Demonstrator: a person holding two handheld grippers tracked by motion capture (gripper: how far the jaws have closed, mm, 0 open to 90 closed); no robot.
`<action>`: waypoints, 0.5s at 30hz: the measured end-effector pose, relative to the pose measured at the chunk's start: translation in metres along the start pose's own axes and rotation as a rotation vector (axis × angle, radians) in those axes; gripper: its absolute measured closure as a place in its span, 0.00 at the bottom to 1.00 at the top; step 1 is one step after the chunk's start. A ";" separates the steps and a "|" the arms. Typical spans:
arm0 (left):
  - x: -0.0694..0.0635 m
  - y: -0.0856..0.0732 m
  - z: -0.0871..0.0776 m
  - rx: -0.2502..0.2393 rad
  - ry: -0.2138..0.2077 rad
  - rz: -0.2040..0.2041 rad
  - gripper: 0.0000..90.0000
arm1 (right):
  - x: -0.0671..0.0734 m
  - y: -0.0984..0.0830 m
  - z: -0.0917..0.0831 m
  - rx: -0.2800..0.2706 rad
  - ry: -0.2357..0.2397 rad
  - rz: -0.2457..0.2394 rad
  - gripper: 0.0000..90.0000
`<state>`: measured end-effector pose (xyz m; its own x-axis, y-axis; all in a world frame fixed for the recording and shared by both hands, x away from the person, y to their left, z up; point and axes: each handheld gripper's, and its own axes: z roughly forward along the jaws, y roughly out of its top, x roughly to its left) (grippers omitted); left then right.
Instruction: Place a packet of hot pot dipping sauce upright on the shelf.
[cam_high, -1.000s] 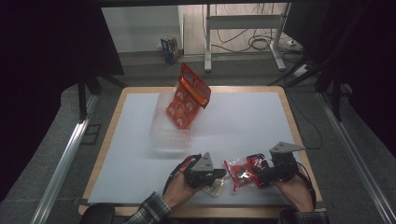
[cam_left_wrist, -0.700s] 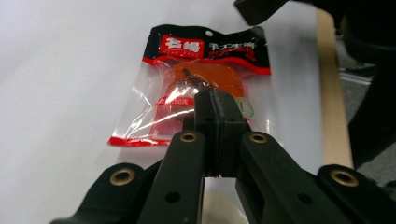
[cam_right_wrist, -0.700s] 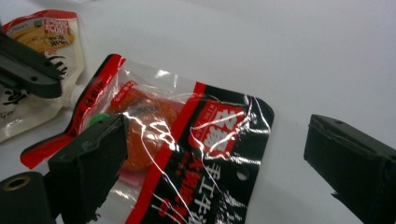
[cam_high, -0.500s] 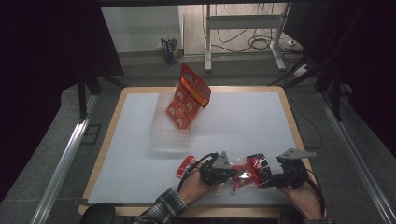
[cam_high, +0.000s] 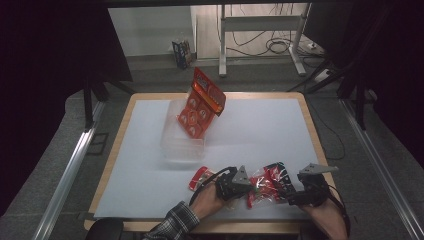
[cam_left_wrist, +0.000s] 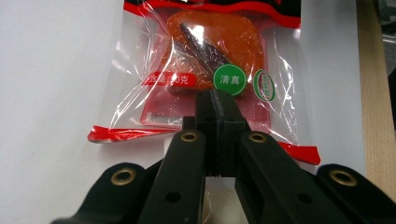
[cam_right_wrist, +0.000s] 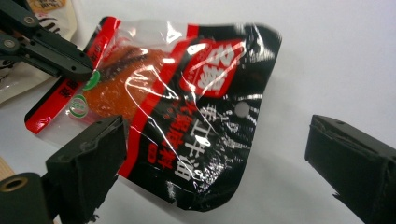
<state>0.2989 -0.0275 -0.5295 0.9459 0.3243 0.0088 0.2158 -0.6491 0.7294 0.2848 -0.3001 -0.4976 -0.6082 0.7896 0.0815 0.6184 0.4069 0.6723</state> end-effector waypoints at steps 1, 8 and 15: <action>0.000 0.000 0.000 0.002 -0.002 -0.004 1.00 | -0.001 -0.001 0.001 0.010 0.004 0.011 0.05; 0.001 -0.001 0.001 0.008 -0.012 -0.015 1.00 | -0.002 -0.004 0.015 0.065 0.087 0.040 0.07; 0.000 -0.001 0.001 0.017 -0.011 -0.012 1.00 | 0.005 0.003 0.022 0.067 0.180 0.051 0.13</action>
<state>0.2994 -0.0276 -0.5313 0.9457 0.3250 -0.0076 0.2314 -0.6565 0.7179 0.2948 -0.2848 -0.5114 -0.6509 0.7174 0.2483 0.6785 0.4032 0.6140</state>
